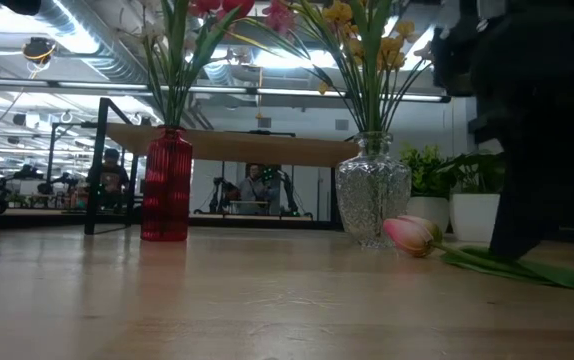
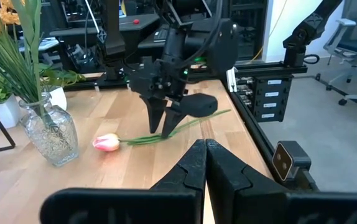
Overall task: Pick and place flowers into a vace then onto a shelf
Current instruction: Put the pink flower into the transparent flower vase
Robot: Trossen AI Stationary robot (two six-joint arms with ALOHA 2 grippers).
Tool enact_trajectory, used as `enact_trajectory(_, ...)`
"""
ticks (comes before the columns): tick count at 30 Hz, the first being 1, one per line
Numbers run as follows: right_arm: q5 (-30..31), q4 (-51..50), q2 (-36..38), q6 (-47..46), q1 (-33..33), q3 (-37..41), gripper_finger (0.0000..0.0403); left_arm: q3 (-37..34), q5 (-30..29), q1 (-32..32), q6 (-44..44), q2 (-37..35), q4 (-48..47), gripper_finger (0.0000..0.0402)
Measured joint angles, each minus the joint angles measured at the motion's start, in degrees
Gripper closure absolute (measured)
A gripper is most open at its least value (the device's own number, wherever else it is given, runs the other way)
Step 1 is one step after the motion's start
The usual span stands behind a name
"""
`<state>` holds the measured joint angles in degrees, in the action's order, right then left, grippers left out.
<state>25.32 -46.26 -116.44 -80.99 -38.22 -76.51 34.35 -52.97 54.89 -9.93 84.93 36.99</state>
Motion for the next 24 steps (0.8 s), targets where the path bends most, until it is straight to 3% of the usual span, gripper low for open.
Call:
enact_trajectory(10,-1.72,0.29,-2.89,-0.38,1.45,-0.28,0.0261,0.00,-0.03,0.00,0.02,0.00,0.00,0.0396)
enact_trajectory(20,-3.18,-1.55,-0.75,0.28,1.60,0.04,0.0389,0.00,-0.09,0.01,0.05,0.00,-1.04,0.0397)
enact_trajectory(24,-3.74,-2.45,0.31,2.79,1.64,0.17,0.0386,0.00,-0.14,0.00,-1.01,0.00,-1.71,0.0399)
